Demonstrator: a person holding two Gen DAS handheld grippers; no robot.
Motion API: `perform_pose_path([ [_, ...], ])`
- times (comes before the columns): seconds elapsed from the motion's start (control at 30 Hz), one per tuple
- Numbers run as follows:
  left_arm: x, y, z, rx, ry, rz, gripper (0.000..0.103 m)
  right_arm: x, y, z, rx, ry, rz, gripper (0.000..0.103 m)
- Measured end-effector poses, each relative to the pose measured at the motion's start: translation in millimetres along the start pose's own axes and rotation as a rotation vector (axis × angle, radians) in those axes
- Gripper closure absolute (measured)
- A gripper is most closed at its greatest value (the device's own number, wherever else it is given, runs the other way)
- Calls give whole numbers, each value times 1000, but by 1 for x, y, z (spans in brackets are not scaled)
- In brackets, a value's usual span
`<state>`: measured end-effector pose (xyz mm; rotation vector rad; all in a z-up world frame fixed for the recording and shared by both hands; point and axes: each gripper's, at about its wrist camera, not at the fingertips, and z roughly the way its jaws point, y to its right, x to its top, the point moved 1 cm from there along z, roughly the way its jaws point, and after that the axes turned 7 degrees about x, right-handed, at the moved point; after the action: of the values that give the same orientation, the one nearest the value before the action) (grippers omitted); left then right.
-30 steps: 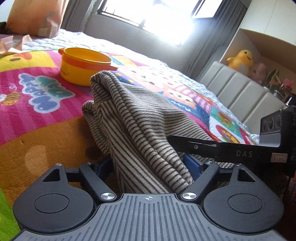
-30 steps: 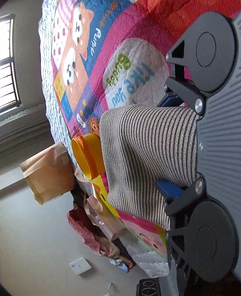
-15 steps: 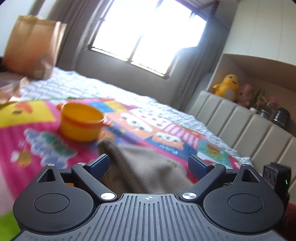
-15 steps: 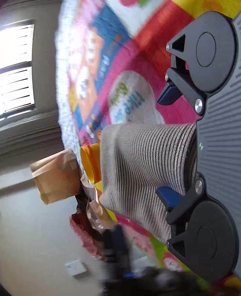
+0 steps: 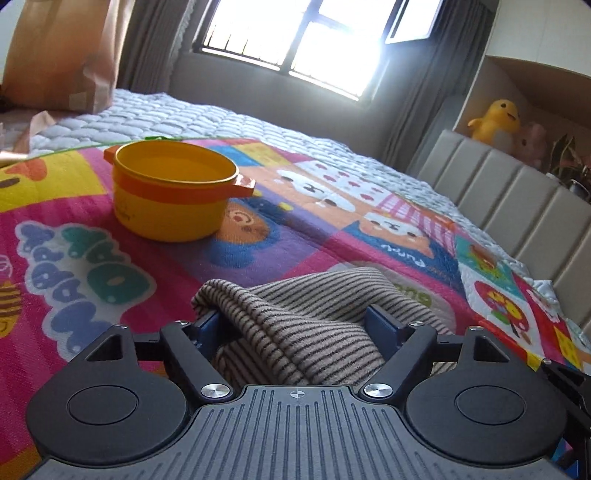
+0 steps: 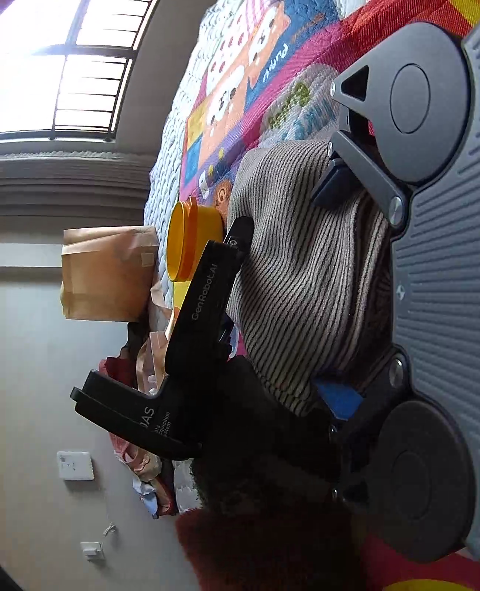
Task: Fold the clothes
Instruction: 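Release the sweater and pull both grippers back from the folded stack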
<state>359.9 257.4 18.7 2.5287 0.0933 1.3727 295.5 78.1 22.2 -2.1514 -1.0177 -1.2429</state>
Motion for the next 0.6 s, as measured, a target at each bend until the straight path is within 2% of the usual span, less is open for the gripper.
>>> perform_pose_path([
  [0.07, -5, 11, -19, 57, 53, 30, 17, -2, -7, -9, -27, 2, -19, 4],
  [0.1, -9, 16, -34, 109, 69, 28, 4, -5, -10, -20, -42, -4, -6, 2],
  [0.13, -12, 22, -50, 158, 87, 23, 2, -8, -12, -34, -57, -11, 13, 0],
  [0.3, -60, 59, -147, 274, 157, -46, 0, -35, -1, -99, -178, -18, 95, 0],
  [0.37, -86, 86, -168, 373, 171, -33, 0, -41, 12, -114, -219, -18, 149, 0],
  [0.47, -110, 110, -168, 382, 99, -50, 0, -41, 33, -111, -173, -42, 201, 0],
  [0.53, -123, 118, -154, 403, 45, -60, 0, -48, 43, -94, -110, -124, 217, 0],
  [0.6, -135, 123, -134, 449, 6, -46, 0, -60, 43, -82, -120, -157, 153, 0],
])
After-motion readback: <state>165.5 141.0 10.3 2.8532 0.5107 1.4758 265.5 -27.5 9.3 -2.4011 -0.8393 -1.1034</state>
